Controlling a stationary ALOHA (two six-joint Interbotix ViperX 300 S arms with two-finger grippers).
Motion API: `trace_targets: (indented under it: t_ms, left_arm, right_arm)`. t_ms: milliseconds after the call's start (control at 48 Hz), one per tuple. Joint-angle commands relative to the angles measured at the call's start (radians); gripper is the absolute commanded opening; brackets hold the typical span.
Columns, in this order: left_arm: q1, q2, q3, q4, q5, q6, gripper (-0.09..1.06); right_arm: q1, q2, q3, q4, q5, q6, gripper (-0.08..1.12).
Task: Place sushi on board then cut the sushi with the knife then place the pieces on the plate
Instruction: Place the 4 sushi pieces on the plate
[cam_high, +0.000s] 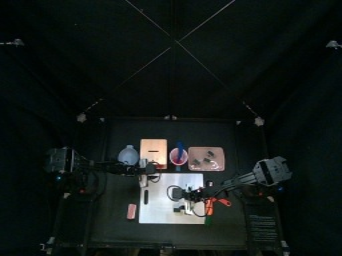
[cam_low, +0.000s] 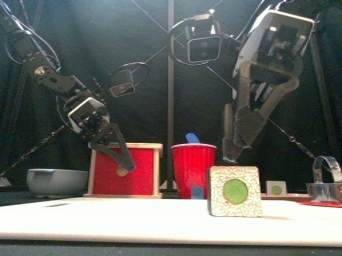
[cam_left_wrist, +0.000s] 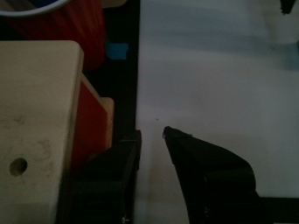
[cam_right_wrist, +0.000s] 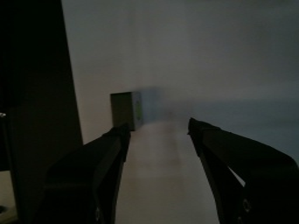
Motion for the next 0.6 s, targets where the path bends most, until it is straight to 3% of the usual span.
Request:
trace_targets:
  t_ms: [21,438,604]
  left_arm:
    - [0.000,-0.005,-0.014,-0.005,-0.002,-0.002,0.70]
    - [0.000,-0.005,-0.014,-0.005,-0.002,-0.002,0.70]
    - [-0.002,-0.005,-0.012,-0.005,-0.002,-0.002,0.70]
  right_arm:
    - [0.011,-0.005,-0.046,0.014,-0.011,-0.002,0.89]
    - [0.012,0.124,-0.094,-0.026,-0.014,0.000,0.87]
    - [0.011,0.133,-0.098,-0.031,-0.012,0.000,0.73]
